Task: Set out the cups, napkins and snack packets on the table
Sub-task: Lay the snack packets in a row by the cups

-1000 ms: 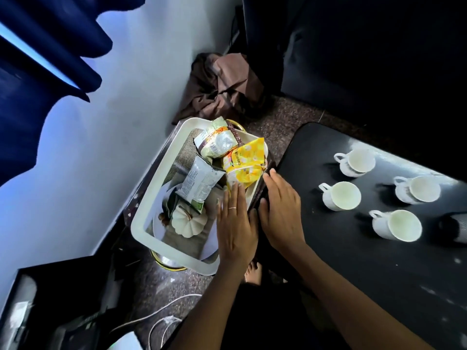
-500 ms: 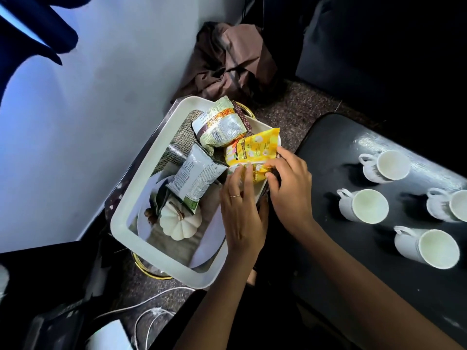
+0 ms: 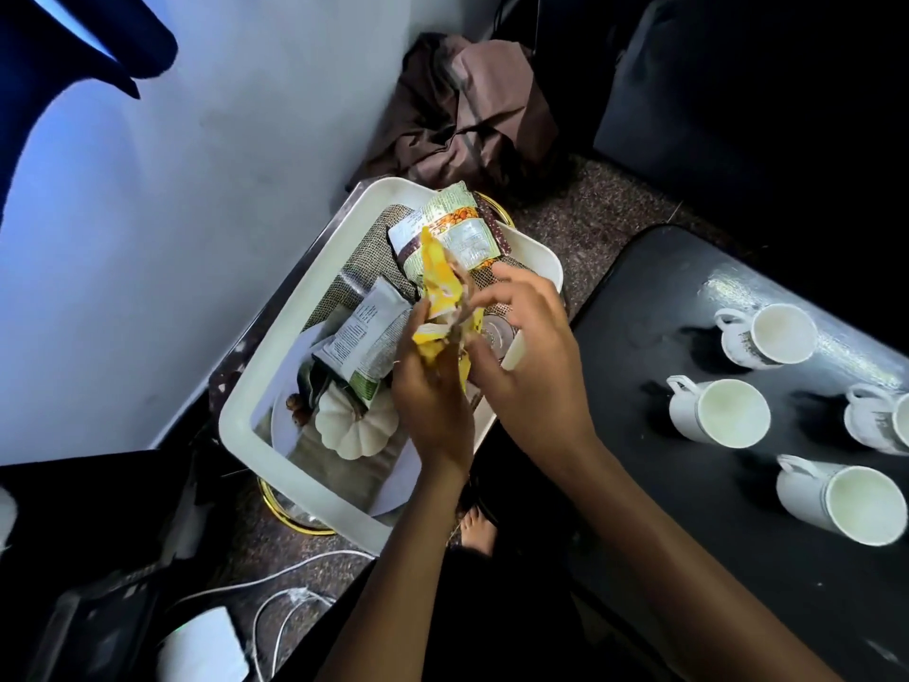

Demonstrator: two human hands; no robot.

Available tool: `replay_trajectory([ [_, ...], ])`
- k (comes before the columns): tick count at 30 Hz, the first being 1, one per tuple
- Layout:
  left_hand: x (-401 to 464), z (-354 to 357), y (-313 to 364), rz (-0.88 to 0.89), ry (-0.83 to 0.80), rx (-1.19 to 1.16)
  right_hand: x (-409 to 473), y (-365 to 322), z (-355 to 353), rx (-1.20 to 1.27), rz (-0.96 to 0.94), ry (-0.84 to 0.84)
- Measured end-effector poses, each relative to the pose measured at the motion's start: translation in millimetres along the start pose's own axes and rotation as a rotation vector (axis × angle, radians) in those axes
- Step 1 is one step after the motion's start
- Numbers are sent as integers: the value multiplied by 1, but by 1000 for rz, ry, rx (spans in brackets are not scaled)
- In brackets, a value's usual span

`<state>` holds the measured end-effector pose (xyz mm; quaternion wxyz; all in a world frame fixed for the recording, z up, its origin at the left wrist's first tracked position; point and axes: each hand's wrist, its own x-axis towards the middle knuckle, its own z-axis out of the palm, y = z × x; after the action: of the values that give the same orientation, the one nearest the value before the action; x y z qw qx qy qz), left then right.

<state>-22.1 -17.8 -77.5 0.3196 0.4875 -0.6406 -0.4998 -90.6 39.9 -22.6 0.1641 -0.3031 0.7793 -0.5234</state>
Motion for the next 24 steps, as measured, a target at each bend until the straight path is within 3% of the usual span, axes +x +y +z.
replay_trajectory([
  [5,8,-11,16,-310,120,-162,11,7,-6,43,196,-49],
  [10,10,-29,24,-552,42,-438,23,15,-6,51,292,-246],
  [14,8,-38,27,-703,-78,-627,24,16,-2,194,431,-301],
  [19,3,-45,27,-711,-169,-677,16,20,-5,521,613,-302],
  [24,2,-40,26,-749,-174,-672,-4,23,0,585,674,-131],
])
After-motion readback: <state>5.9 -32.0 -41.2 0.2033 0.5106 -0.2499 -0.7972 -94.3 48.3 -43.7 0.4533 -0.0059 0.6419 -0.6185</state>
